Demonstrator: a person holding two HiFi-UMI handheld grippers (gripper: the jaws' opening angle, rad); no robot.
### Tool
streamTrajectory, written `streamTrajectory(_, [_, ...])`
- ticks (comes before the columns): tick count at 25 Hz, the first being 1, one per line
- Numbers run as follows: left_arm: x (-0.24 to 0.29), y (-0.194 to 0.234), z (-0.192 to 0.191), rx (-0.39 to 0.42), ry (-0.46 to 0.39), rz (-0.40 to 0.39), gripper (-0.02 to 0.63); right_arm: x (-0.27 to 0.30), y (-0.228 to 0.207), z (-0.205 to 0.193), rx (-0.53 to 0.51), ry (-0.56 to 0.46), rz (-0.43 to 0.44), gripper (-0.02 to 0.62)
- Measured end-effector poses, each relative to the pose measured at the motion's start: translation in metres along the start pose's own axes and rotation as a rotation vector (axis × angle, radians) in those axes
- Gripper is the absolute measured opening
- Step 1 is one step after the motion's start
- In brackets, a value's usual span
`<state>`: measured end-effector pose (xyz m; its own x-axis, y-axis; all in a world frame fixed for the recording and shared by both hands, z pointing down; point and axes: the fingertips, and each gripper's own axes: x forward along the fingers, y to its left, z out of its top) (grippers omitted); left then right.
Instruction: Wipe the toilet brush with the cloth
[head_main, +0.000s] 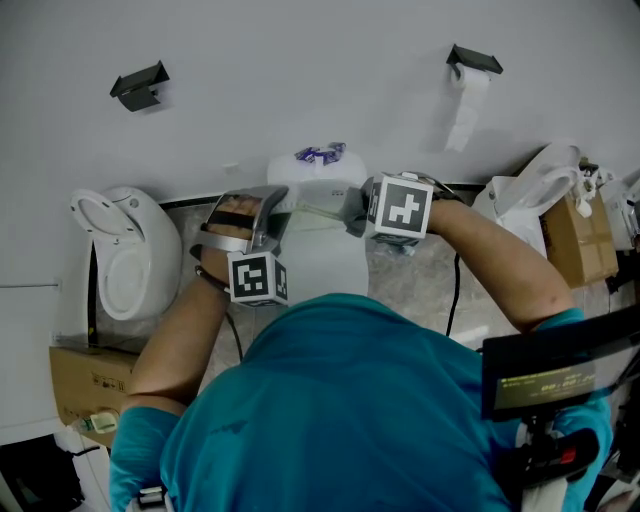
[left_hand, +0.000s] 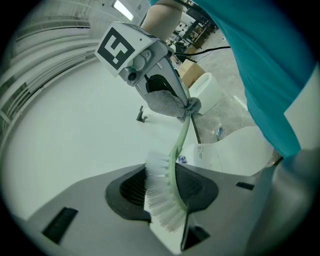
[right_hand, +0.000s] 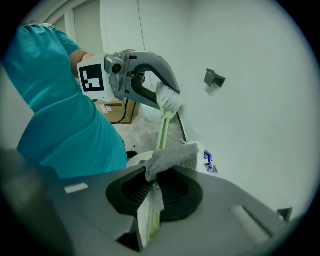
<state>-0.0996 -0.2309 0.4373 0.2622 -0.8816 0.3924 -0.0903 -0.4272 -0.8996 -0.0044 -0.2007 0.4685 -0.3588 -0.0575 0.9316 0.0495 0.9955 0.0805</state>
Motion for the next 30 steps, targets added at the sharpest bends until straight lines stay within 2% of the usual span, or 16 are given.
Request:
streamTrajectory(6, [0.000, 0.002, 0.001, -0.010, -0.002, 0.002, 0.152, -0.008, 0.005, -0.009, -0.033, 0.065, 0.031, 0.035])
streamTrajectory(11, [0.000, 0.002, 0.000, -0.017, 0.001, 0.001, 0.152, -0.005, -0.005, -0.024, -0.072, 0.106, 0.010, 0.035])
streamTrajectory(19, [0.000, 0.004, -0.007, -0.017, 0.016, 0.005, 0.152, -0.005, -0.004, -0.051, -0.040, 0.188, 0.021, 0.035])
streamTrajectory(27, [-0.003, 0.008, -0.010, -0.010, 0.028, 0.011, 0.152, -0.004, -0.005, -0.070, -0.052, 0.237, 0.030, 0.035])
streamTrajectory(30, [-0.002, 0.007, -0.011, -0.006, 0.029, 0.008, 0.152, -0.005, -0.006, -0.083, -0.045, 0.286, 0.030, 0.035])
